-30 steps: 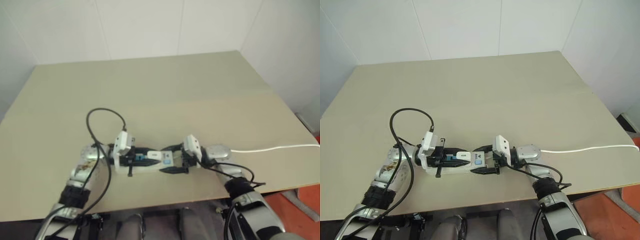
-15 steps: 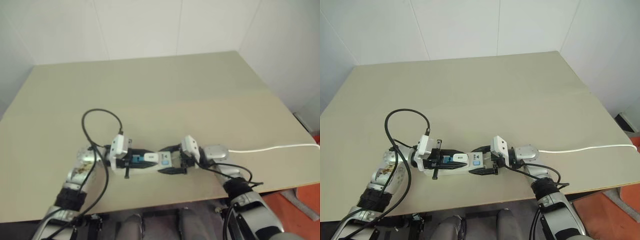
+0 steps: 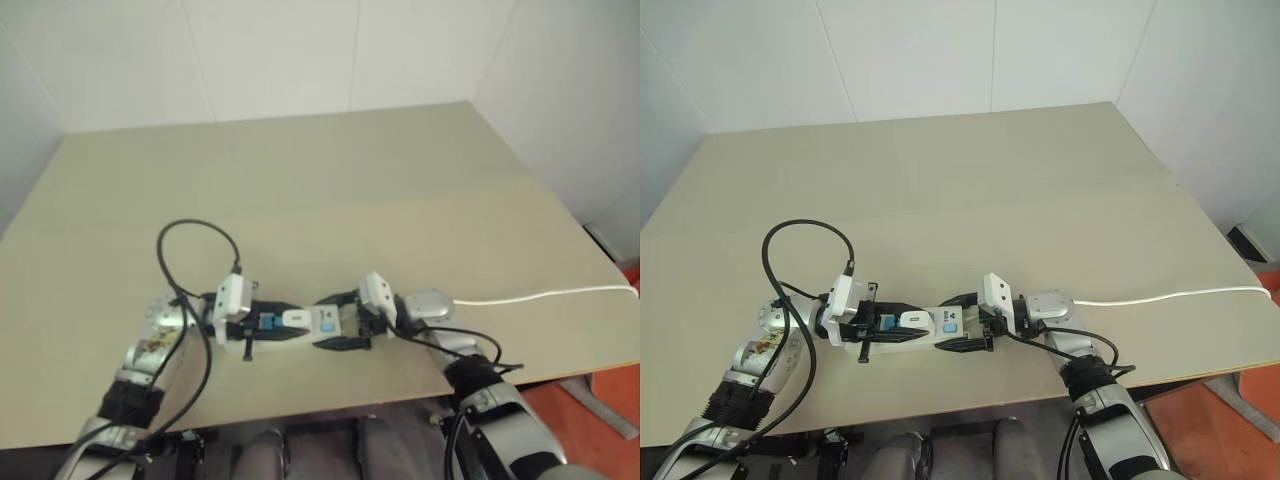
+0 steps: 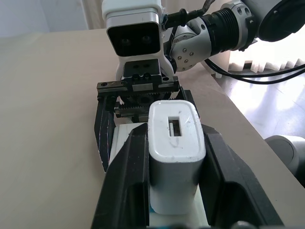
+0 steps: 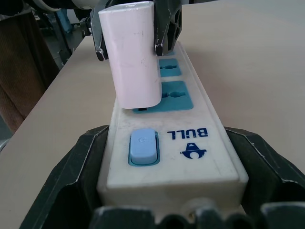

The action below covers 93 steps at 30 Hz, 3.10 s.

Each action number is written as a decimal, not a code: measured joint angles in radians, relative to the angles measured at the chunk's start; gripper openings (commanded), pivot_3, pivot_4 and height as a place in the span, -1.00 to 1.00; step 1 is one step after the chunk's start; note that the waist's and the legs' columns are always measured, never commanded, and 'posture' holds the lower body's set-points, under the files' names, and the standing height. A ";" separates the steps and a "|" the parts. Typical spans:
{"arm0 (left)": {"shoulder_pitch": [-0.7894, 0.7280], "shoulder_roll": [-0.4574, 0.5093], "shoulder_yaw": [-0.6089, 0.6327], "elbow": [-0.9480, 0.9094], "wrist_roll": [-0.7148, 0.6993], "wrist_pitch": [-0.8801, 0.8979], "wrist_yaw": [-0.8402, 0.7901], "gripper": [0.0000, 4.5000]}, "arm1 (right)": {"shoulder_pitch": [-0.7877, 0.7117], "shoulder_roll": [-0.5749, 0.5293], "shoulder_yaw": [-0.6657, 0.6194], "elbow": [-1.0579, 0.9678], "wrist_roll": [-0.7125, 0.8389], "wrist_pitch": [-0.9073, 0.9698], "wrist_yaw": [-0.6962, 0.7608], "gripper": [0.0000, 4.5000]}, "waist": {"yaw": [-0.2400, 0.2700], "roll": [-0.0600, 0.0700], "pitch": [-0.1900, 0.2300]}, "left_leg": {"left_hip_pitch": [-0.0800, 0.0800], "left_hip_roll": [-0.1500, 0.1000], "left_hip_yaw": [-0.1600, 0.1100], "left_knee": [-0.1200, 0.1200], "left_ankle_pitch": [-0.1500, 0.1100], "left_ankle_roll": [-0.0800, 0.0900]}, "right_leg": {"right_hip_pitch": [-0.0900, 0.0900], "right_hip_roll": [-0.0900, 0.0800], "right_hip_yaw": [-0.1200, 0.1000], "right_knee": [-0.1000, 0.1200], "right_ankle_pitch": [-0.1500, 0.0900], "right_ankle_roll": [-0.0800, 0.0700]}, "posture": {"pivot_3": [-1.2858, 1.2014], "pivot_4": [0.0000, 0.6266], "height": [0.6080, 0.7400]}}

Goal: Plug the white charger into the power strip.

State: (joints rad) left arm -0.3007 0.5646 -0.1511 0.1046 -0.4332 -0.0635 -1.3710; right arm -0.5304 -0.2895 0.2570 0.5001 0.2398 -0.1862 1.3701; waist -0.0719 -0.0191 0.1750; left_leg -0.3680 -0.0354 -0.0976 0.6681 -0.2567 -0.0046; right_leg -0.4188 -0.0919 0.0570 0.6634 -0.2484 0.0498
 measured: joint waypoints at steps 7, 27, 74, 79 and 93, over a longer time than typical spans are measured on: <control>-0.004 0.000 -0.020 0.001 0.011 0.000 0.027 -0.55 | 0.000 -0.004 0.000 0.002 0.000 0.000 -0.001 0.51 | 0.003 0.000 -0.001 | 0.000 0.000 0.000 0.000 0.000 0.000 | 0.001 0.000 0.000 0.000 0.000 0.000 | 0.03 -0.52 1.00; 0.012 0.004 -0.047 -0.024 0.014 0.023 0.093 -0.55 | 0.002 -0.015 0.000 0.021 0.000 -0.008 0.000 0.51 | 0.013 0.001 -0.006 | 0.014 0.000 0.000 -0.006 0.000 0.000 | 0.017 -0.001 0.000 -0.009 0.000 0.000 | 0.03 -0.52 1.00; -0.019 0.282 0.190 -0.148 -0.120 0.406 -0.042 1.00 | 0.092 -0.365 -0.202 -0.271 0.104 0.124 0.022 0.99 | 0.028 0.002 -0.003 | -0.005 0.001 0.000 -0.008 -0.002 0.001 | 0.002 -0.001 -0.003 -0.020 0.001 0.001 | 0.03 -0.52 1.00; 0.005 0.322 0.260 -0.186 -0.151 0.442 -0.033 1.00 | 0.167 -0.407 -0.276 -0.363 0.155 0.194 -0.023 0.99 | 0.028 0.001 -0.003 | -0.010 0.001 0.001 -0.008 -0.002 0.001 | -0.004 -0.001 -0.002 -0.018 0.001 0.001 | 0.03 -0.52 1.00; 0.313 0.426 0.573 -0.329 -0.228 0.529 0.012 1.00 | 0.402 -0.529 -0.495 -0.533 0.248 0.289 -0.105 0.99 | 0.031 0.001 -0.002 | -0.009 0.001 0.006 -0.008 -0.003 0.001 | -0.001 -0.002 -0.003 -0.019 0.002 0.001 | 0.03 -0.52 1.00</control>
State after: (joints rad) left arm 0.0120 0.9910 0.4218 -0.2246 -0.6607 0.4650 -1.3587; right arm -0.1288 -0.8188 -0.2375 -0.0326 0.4874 0.1030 1.2656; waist -0.0404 -0.0178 0.1727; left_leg -0.3766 -0.0342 -0.0917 0.6602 -0.2593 -0.0038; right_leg -0.4199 -0.0943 0.0545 0.6441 -0.2468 0.0510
